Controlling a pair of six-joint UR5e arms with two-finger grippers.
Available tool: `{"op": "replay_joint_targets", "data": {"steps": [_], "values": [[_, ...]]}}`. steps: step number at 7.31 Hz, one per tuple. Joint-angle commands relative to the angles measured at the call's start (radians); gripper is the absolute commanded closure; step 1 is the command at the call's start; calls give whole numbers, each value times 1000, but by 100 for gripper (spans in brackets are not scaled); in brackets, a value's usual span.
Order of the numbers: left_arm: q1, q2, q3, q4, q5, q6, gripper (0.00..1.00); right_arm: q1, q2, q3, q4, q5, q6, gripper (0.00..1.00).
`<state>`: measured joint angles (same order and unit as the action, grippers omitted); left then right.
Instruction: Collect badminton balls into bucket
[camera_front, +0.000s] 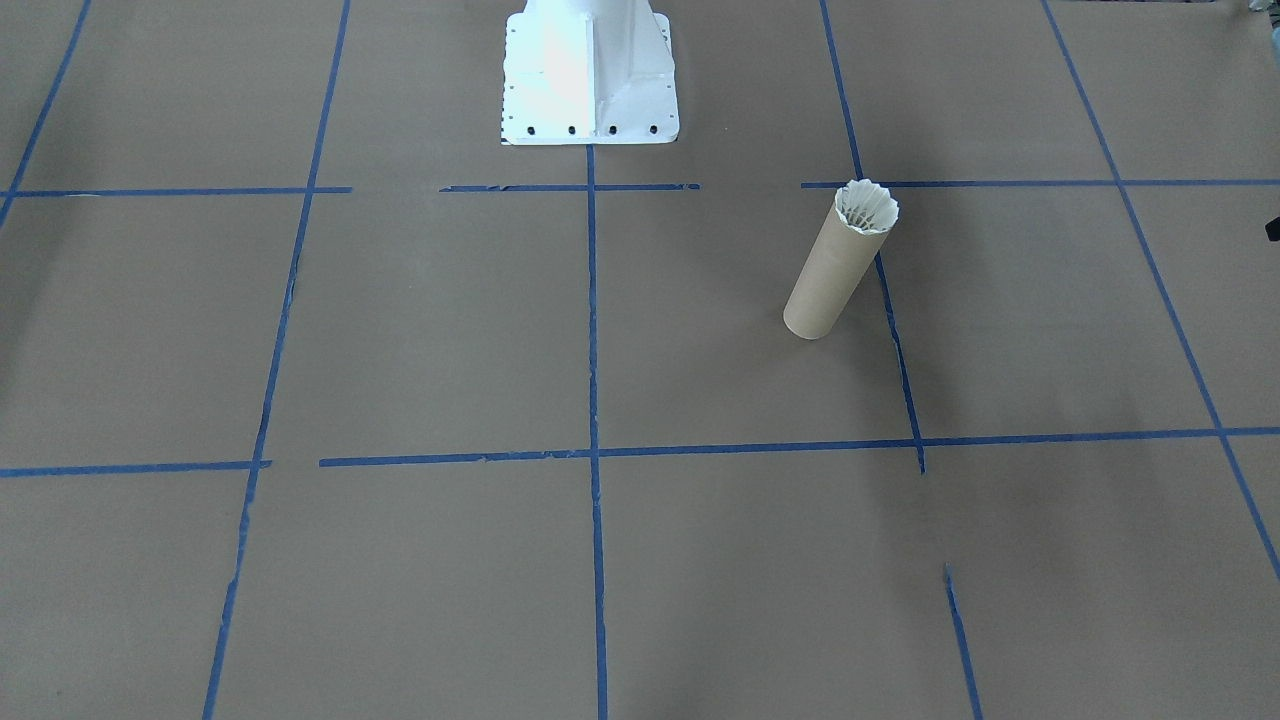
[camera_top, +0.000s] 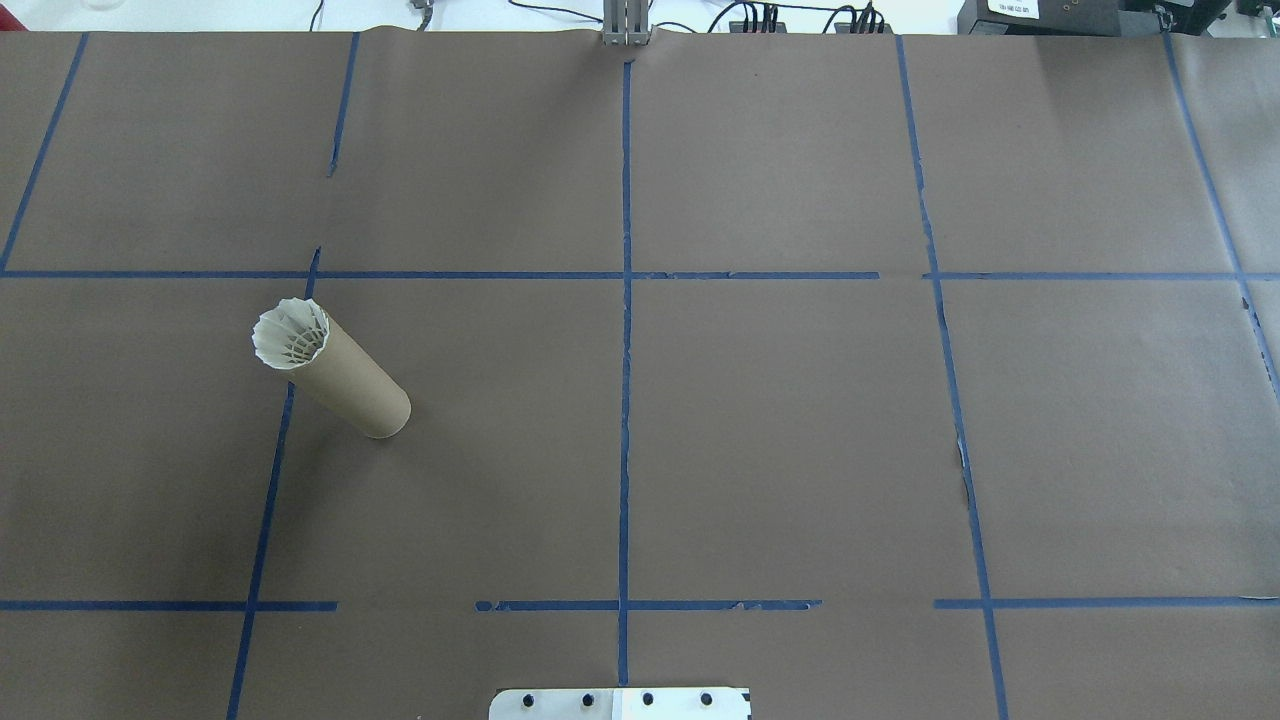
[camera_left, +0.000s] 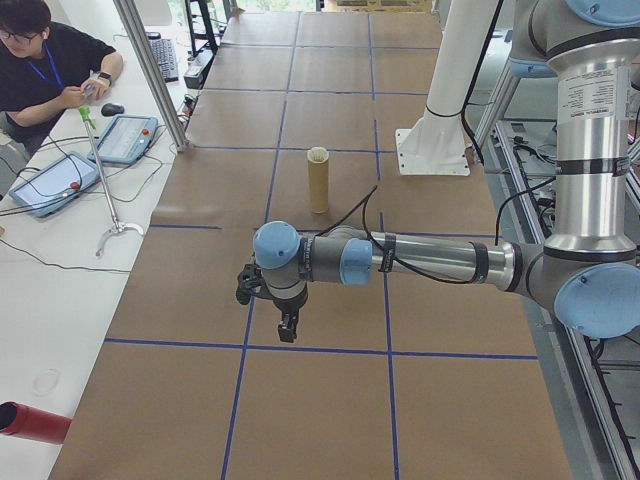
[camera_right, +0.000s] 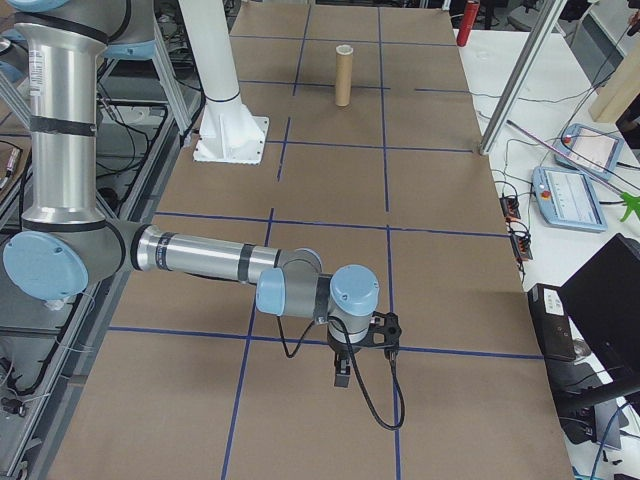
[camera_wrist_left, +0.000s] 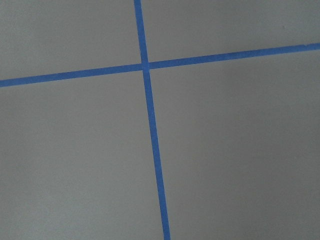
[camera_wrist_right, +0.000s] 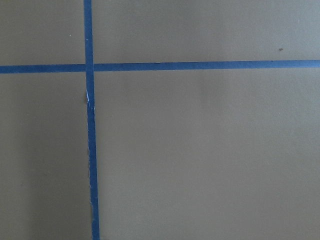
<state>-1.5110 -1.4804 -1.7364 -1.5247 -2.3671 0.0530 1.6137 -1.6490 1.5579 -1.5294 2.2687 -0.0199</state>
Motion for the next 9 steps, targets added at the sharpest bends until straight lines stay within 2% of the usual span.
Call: {"op": "replay_joint_targets", "data": {"steps": [1,4,9], "values": [[-34,2,4,9,6,78,0,0,0,1,0,0,0,0],[-41,3,56,23,2,77,0,0,0,1,0,0,0,0],[-63,0,26,25,2,77,0,0,0,1,0,0,0,0]]}}
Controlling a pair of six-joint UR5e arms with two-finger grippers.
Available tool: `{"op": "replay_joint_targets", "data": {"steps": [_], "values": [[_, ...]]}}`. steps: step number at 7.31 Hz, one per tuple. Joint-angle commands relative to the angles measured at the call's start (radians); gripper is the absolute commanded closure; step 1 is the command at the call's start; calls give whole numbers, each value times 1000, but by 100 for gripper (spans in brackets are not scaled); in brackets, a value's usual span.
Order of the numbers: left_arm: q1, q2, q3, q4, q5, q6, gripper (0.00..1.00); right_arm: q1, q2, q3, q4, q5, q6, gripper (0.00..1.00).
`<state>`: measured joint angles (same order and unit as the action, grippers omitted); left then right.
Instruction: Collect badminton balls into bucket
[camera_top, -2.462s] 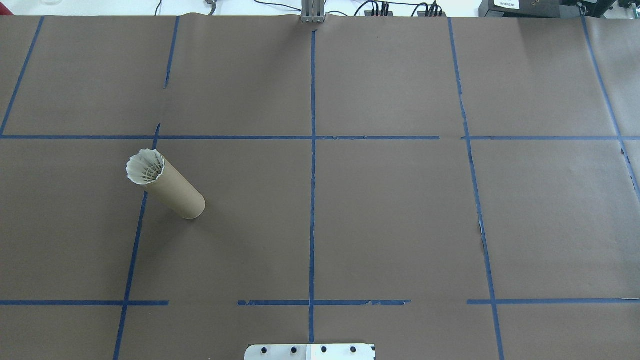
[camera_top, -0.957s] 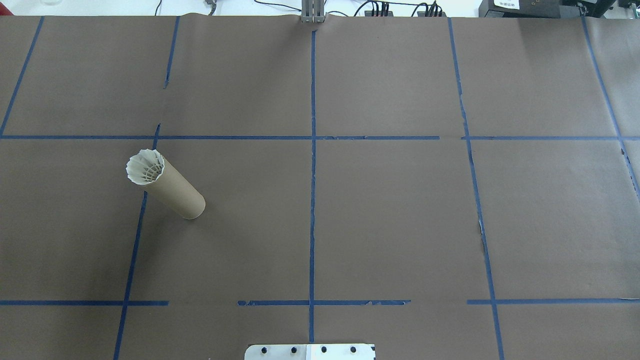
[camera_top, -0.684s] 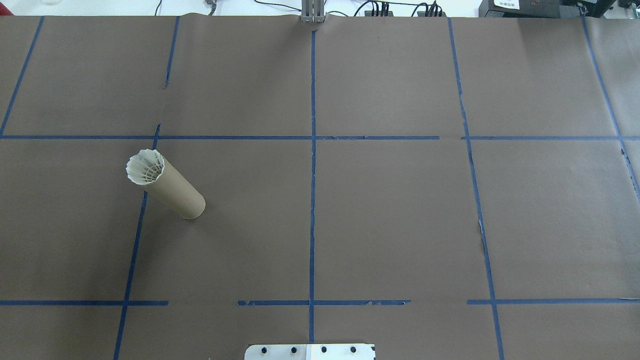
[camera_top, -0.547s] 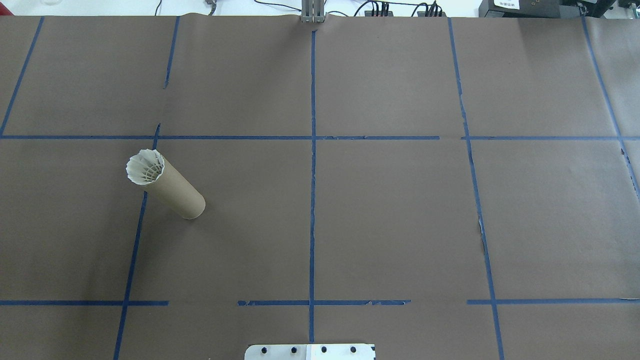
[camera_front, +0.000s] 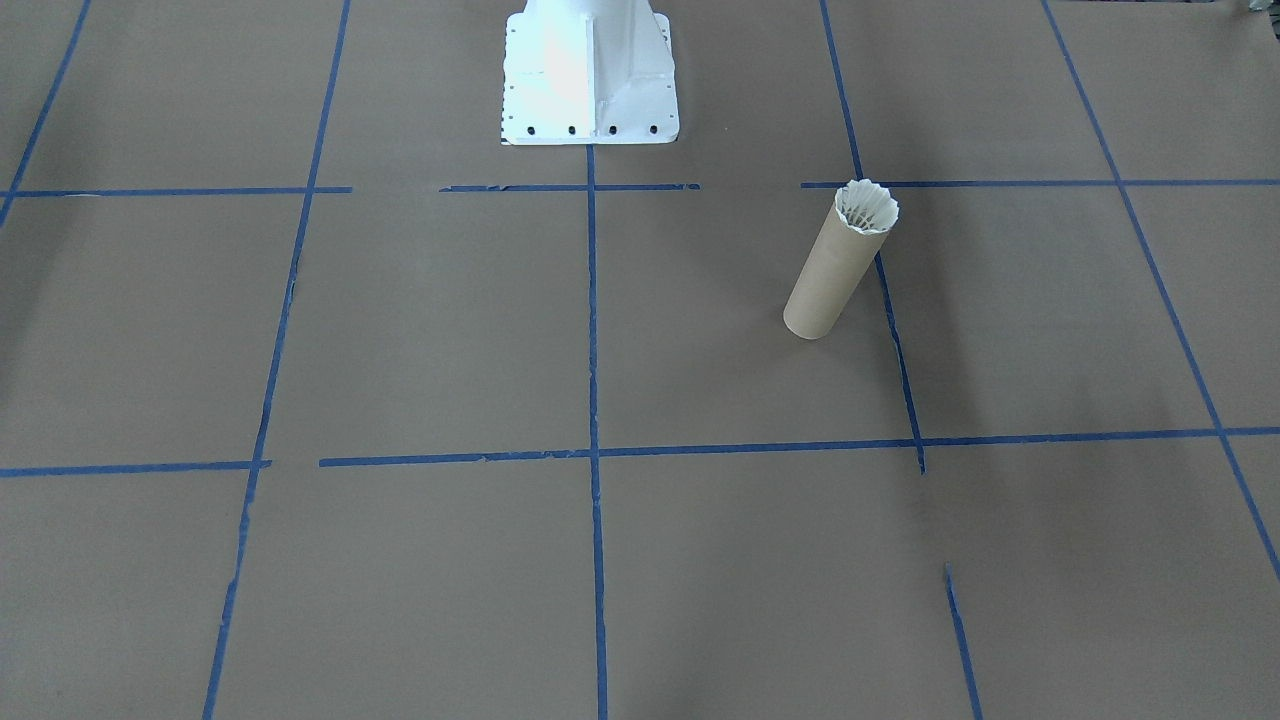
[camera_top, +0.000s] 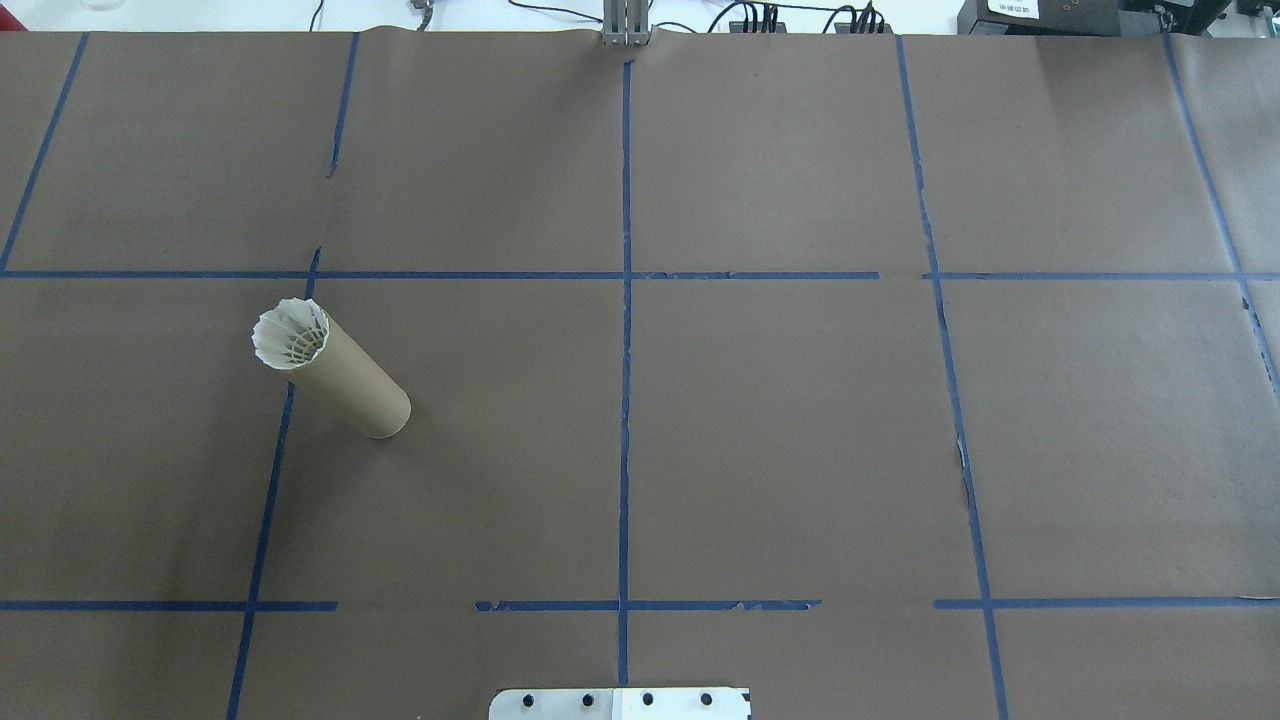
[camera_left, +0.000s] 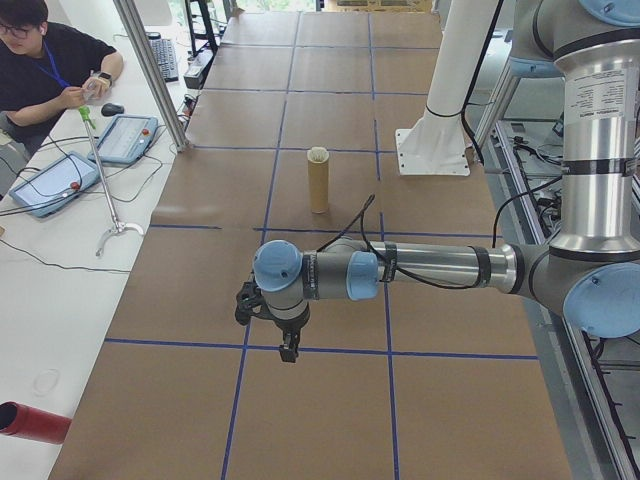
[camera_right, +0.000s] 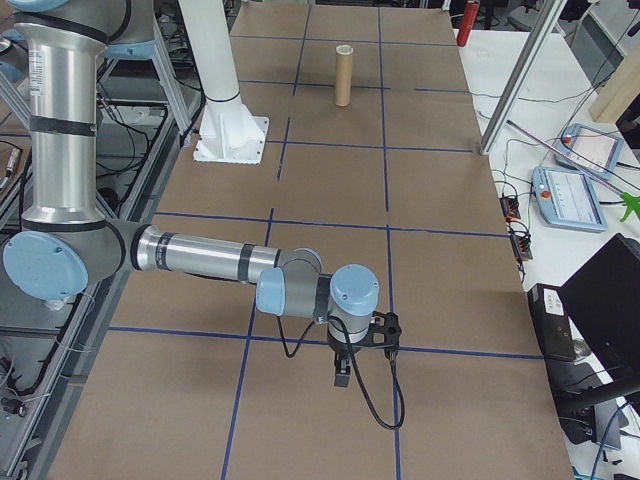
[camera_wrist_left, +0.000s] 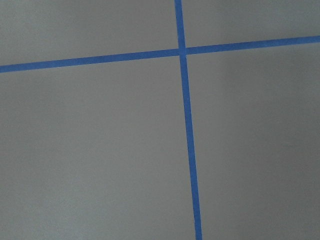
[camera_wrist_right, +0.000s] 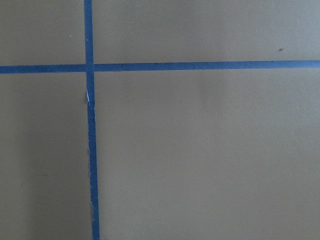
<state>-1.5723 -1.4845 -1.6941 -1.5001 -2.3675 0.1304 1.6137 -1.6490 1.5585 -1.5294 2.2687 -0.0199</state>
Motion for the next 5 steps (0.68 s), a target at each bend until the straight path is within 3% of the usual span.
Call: {"op": "replay_joint_targets", "data": {"steps": [1,5], "values": [[-3,3,-19,0,7,2,0,0,0,0,0,0,0,0],[-3,6,-30,0,5,2,0,0,0,0,0,0,0,0]]}}
